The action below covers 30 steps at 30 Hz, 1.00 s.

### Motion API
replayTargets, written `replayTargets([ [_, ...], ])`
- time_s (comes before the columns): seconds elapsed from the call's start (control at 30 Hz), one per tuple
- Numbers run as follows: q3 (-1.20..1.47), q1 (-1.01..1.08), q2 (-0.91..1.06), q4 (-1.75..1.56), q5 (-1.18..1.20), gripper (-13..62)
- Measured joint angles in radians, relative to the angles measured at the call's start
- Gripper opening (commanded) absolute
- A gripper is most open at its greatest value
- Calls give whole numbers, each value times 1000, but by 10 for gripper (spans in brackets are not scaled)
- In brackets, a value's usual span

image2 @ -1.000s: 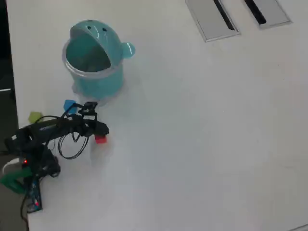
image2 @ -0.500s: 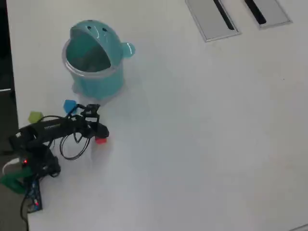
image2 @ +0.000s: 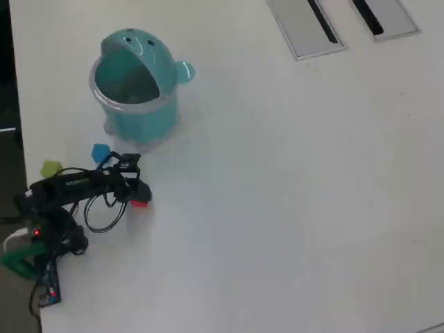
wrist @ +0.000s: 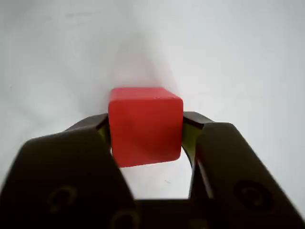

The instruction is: Grasp RGB lego blocks and put them in the bin one by one.

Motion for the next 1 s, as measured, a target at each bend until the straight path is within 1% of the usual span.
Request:
replayTargets([
  [0.03, 0, -3, -5, -2, 0, 192],
  [0.13, -3, -25, -17, -2, 0, 149],
  [0.23, -3, -41, -25, -14, 5, 147],
  [0.3, -5, -44, -28, -17, 6, 120],
  [0.57, -41, -81, -46, -17, 20, 116],
  [0.63, -51, -94, -48, -15, 20, 93],
  [0.73, -67, -120, -48, 2, 35, 92],
  [1.0, -295, -216, -49, 35, 94, 92],
])
